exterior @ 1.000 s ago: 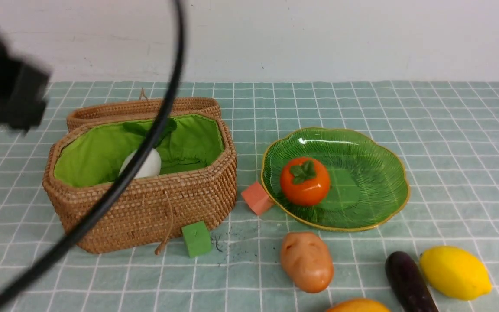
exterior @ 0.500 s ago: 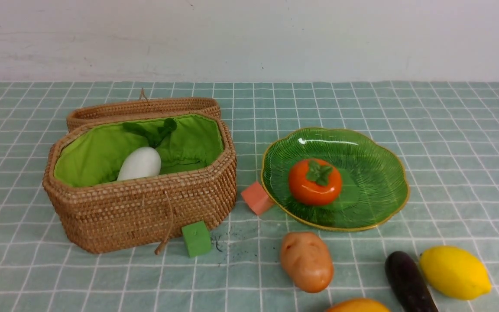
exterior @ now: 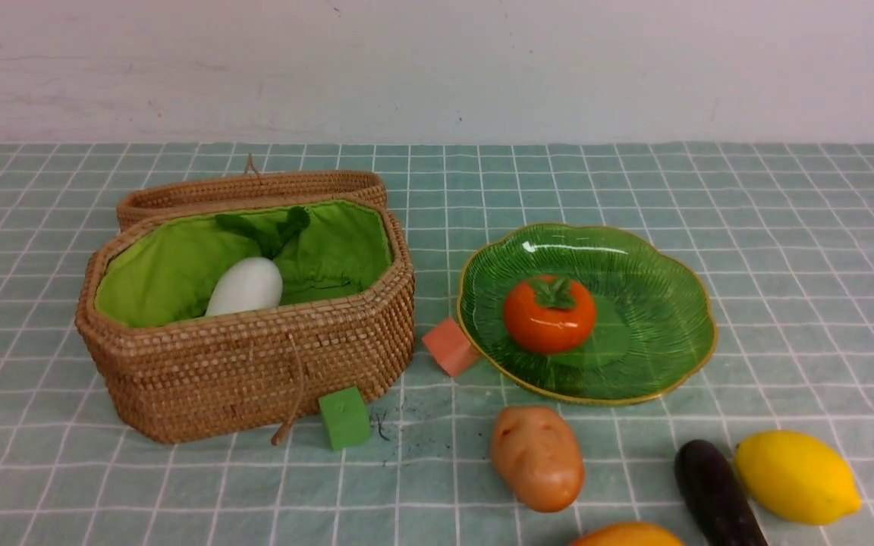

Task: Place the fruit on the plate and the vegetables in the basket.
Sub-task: Use the right arm to grab a lemon and put it into the right plate

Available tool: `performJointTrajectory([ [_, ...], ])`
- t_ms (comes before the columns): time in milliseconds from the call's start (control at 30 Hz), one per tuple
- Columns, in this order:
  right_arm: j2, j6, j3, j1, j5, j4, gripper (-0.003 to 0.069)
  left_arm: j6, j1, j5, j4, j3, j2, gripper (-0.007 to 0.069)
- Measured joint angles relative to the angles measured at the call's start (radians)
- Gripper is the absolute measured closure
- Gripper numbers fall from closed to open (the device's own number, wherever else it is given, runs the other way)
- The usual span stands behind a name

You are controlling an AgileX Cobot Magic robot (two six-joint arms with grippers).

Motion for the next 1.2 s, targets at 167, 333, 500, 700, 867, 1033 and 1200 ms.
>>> performJointTrajectory([
  [167,0.000,0.000,0.000,0.000,0.000,0.000,0.0419,0.000,0.000,-0.109,0.028,0.011,0.000,0.0638],
  [333,0.000,0.000,0.000,0.000,0.000,0.000,0.0419,0.048,0.085,-0.191,0.063,0.017,0.000,0.0638],
  [500,0.000,0.000,0.000,0.000,0.000,0.000,0.0419,0.131,0.358,-0.336,0.058,0.121,0.000,0.0638],
  [700,0.000,0.000,0.000,0.000,0.000,0.000,0.0419,0.135,0.520,-0.498,0.047,0.290,-0.031,0.0636],
  [867,0.000,0.000,0.000,0.000,0.000,0.000,0.0419,0.139,0.534,-0.537,0.046,0.479,-0.148,0.0631],
  [1033,0.000,0.000,0.000,0.000,0.000,0.000,0.0419,0.145,0.534,-0.428,0.047,0.550,-0.150,0.0627],
  [1200,0.000,0.000,0.000,0.000,0.000,0.000,0.0419,0.156,0.534,-0.400,0.057,0.551,-0.150,0.0624],
])
